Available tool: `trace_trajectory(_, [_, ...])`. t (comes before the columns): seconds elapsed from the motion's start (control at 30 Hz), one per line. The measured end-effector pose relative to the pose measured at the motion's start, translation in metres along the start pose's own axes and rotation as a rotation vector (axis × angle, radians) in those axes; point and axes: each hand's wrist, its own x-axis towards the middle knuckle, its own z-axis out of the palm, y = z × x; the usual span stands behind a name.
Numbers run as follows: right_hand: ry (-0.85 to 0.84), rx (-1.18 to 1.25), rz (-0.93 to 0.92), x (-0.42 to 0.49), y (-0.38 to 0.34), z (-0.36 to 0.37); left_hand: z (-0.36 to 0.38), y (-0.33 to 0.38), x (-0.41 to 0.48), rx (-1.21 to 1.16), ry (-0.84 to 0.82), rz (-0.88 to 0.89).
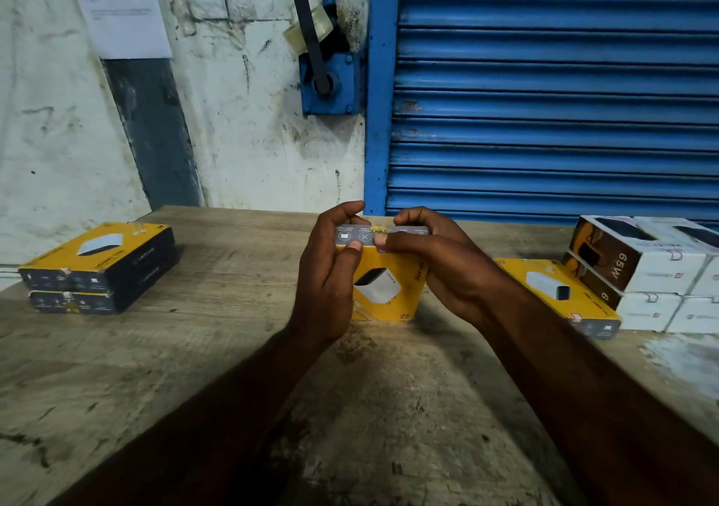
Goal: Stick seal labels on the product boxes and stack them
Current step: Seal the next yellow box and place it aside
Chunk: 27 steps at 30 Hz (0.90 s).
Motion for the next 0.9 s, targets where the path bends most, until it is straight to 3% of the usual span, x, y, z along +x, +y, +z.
trace_trajectory(0.47, [0.101, -0.052, -0.079, 0.005, 0.01, 0.006, 0.0, 0.001, 0.001, 0.025, 0.028, -0.001])
trace_trajectory(0.67, [0.027, 0.055, -0.048, 0.002, 0.008, 0.003, 0.003, 0.007, 0.002, -0.081, 0.036, -0.075])
trace_trajectory(0.9, [-0.014, 0.116, -0.042, 0.002, 0.007, 0.002, 0.008, 0.01, 0.002, -0.035, 0.135, -0.143])
